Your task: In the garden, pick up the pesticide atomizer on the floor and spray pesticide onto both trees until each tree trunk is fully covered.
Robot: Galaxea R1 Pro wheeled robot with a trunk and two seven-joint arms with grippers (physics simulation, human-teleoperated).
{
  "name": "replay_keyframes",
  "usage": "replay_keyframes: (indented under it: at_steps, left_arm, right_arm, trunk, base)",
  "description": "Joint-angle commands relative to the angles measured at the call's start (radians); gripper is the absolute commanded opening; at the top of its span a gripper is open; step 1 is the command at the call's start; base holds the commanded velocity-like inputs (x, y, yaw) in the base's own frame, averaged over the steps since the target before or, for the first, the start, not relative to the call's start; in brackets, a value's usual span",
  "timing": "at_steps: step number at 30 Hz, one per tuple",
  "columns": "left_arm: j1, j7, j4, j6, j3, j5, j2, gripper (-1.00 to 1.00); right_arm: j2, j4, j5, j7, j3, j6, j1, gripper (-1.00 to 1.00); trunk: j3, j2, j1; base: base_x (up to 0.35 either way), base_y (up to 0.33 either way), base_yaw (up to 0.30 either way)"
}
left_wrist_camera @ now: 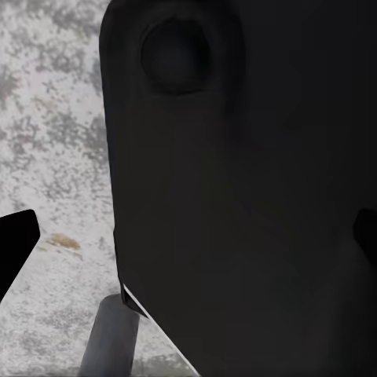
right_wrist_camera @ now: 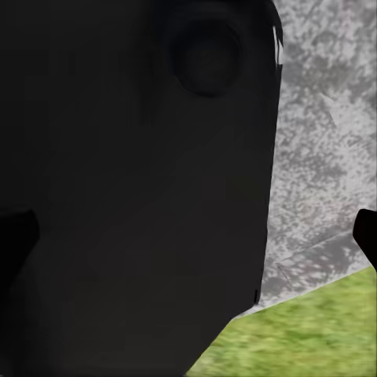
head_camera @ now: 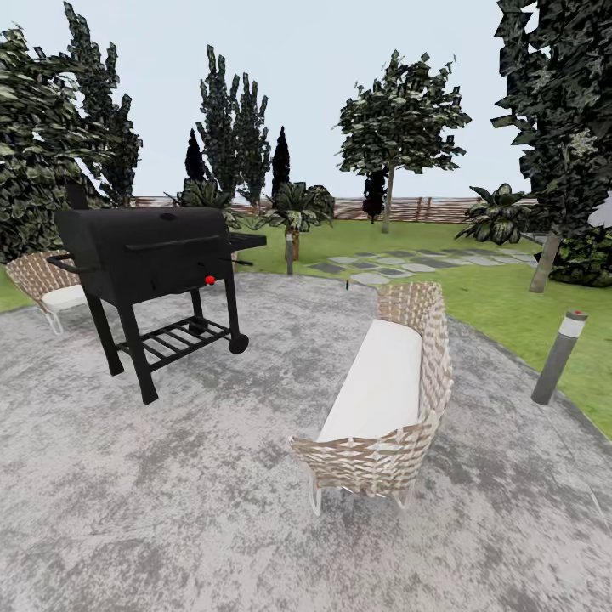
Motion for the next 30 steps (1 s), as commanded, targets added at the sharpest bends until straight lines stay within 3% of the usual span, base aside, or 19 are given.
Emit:
replay_keyframes:
  at_steps: [1,5,15,23,30]
  left_arm:
    - [0.003,0.005,0.006,0.002,0.001,0.003,-0.002,1.0]
    - [0.003,0.005,0.006,0.002,0.001,0.003,-0.002,1.0]
    - [0.003,0.008,0.003,-0.002,0.004,0.004,0.001,1.0]
    - [-0.007,0.017,-0.036,-0.004,0.006,0.009,0.033,1.0]
    - [-0.013,0.017,-0.076,-0.028,0.006,0.009,0.046,1.0]
  right_arm:
    - [0.006,-0.006,0.005,0.006,0.006,0.005,0.0,1.0]
    - [0.028,-0.021,0.005,0.007,0.007,0.005,0.001,1.0]
    - [0.038,-0.032,0.004,0.007,0.006,-0.005,0.001,1.0]
    - [-0.004,-0.073,0.005,0.005,0.004,-0.049,-0.001,1.0]
    - [-0.043,-0.112,0.003,0.004,-0.001,-0.066,-0.002,1.0]
  trunk:
    - [0.0,0.0,0.0]
    - [0.0,0.0,0.0]
    - [0.0,0.0,0.0]
    - [0.0,0.0,0.0]
    - [0.0,0.0,0.0]
  base:
    - [0.0,0.0,0.0]
    - [0.0,0.0,0.0]
    - [0.0,0.0,0.0]
    - [0.0,0.0,0.0]
    - [0.0,0.0,0.0]
